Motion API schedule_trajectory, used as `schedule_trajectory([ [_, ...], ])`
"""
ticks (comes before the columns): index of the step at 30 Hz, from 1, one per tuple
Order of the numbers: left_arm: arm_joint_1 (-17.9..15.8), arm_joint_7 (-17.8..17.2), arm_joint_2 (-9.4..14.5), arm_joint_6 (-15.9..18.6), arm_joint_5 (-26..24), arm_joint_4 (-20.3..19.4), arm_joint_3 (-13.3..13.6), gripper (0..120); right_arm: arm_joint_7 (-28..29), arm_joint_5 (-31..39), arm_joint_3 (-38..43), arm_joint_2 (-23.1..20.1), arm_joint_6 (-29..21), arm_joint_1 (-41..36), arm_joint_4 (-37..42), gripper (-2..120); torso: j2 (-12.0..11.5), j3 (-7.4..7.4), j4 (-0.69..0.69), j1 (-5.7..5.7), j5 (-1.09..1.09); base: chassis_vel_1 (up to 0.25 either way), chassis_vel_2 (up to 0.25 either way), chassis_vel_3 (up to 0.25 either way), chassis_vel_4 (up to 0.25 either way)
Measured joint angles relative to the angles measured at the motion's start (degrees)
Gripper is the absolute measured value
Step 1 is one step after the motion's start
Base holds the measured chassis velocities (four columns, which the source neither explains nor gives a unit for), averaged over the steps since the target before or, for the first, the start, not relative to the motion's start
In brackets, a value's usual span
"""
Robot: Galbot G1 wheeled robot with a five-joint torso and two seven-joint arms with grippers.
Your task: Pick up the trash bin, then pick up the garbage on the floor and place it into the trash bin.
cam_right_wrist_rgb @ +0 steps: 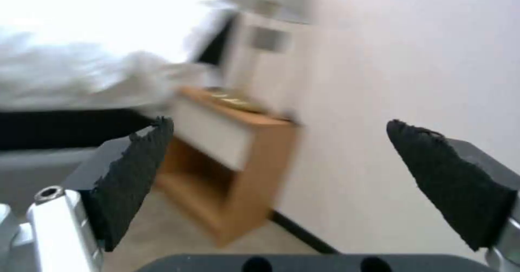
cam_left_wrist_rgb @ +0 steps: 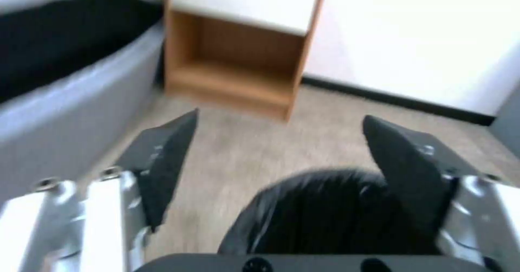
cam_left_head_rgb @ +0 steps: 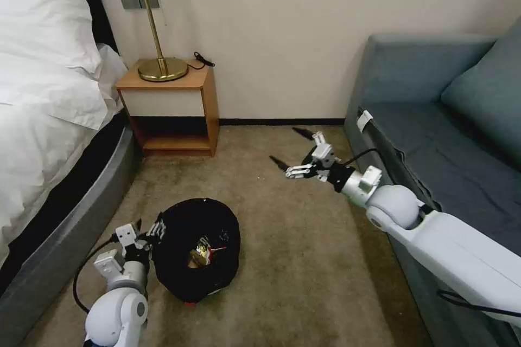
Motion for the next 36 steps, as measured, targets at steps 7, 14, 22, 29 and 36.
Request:
schedule_trajectory([
  [7, 1.04, 3.12, 0.08, -3.13, 3.36, -2.09, 0.40, 100, 15.64, -1.79, 12.28, 7.25, -5.12, -13.25, 7.37, 100, 0.00, 0.00, 0.02, 0.00, 0.03, 0.000, 0.000, 0.000, 0.000],
  [14, 1.99, 2.92, 0.66, -2.87, 3.95, -3.98, 2.57, 100, 20.65, -8.50, 23.19, 16.00, -8.61, -28.10, 15.56, 100, 0.00, 0.00, 0.01, 0.00, 0.00, 0.000, 0.000, 0.000, 0.000],
  [22, 2.72, 2.46, 1.18, -2.74, 4.07, -5.36, 3.45, 100, 21.51, -20.65, 27.19, 25.45, -8.98, -37.57, 19.90, 100, 0.00, 0.00, 0.03, 0.00, -0.01, 0.000, 0.000, 0.000, 0.000],
  [29, 3.44, 2.30, 1.40, -2.52, 4.15, -6.29, 4.14, 100, 22.13, -29.08, 27.70, 33.01, -9.38, -42.86, 22.26, 100, 0.01, 0.00, 0.00, 0.00, -0.01, 0.000, 0.000, 0.000, 0.000],
  [36, 4.50, 2.45, 1.91, -2.54, 4.34, -6.73, 4.67, 100, 21.99, -34.79, 25.35, 38.83, -8.20, -45.56, 21.96, 100, 0.01, 0.00, 0.02, 0.00, 0.01, 0.000, 0.000, 0.000, 0.000],
])
